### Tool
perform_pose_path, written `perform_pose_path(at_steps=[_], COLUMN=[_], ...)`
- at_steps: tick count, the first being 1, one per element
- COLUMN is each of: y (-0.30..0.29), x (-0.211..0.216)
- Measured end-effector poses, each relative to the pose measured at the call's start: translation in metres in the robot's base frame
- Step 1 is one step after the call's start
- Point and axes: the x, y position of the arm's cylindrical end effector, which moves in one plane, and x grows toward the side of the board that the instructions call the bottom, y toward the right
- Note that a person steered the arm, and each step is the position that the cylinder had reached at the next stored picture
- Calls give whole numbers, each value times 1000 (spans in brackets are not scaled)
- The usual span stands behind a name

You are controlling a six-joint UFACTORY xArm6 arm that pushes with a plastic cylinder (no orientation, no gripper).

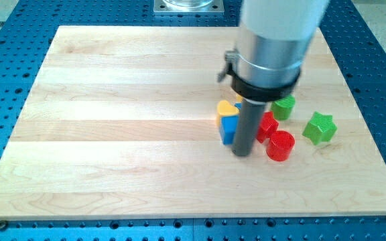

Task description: Make the group of blocks except the green blocks

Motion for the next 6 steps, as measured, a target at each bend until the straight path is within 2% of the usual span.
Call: perform_pose_path(at_steps=[1,2,3,5,6], y=[-9,1,53,95,61], x=[-19,44,72,38,-6])
